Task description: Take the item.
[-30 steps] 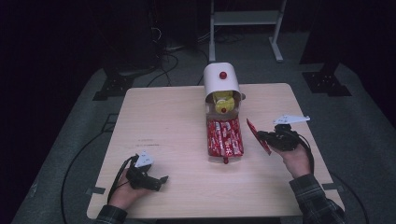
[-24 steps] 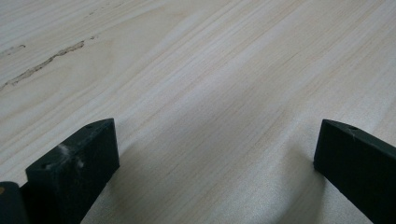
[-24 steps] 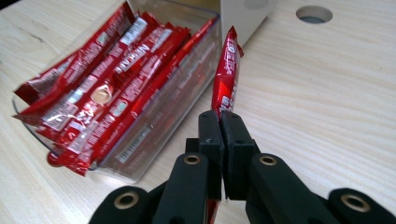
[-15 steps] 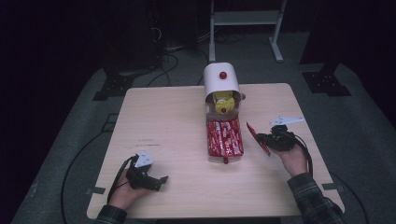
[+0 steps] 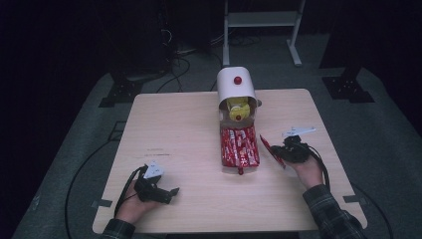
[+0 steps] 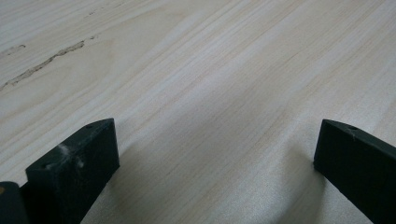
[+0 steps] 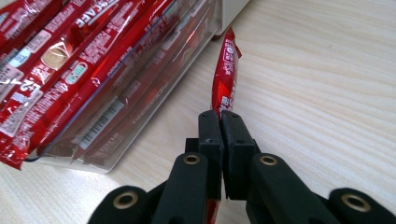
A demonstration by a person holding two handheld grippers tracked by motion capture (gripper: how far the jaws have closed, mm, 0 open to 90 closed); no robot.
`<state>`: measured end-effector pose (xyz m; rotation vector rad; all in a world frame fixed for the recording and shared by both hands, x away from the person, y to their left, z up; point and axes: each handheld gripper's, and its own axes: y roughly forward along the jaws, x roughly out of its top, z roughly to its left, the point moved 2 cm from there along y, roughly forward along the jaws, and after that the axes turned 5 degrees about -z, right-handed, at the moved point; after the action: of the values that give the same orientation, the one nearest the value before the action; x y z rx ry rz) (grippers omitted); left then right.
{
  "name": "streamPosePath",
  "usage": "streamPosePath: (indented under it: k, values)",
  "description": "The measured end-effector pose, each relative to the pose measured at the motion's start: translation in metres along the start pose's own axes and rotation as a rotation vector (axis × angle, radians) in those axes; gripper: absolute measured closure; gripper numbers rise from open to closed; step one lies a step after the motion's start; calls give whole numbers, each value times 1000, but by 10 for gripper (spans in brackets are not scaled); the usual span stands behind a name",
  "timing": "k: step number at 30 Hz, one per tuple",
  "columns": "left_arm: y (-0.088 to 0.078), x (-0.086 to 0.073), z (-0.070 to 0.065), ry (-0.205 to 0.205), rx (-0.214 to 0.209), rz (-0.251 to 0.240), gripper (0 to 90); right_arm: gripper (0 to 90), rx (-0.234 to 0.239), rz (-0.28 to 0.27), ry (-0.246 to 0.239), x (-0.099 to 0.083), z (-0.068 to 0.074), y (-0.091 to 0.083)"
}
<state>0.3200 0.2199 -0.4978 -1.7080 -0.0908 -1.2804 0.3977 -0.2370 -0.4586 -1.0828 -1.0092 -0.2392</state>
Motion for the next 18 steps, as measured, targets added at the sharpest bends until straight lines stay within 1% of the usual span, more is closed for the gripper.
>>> streamPosePath:
  k: [6,13,18]
  values:
    - [0,0,0,0,1,-3,0,868,-4,15,-6,-3,-1,6]
    - [0,0,0,1,0,-2,0,860,-8,31,9,-5,-4,9]
    - [0,0,0,1,-1,-3,0,846,-3,25,25,-8,-8,9]
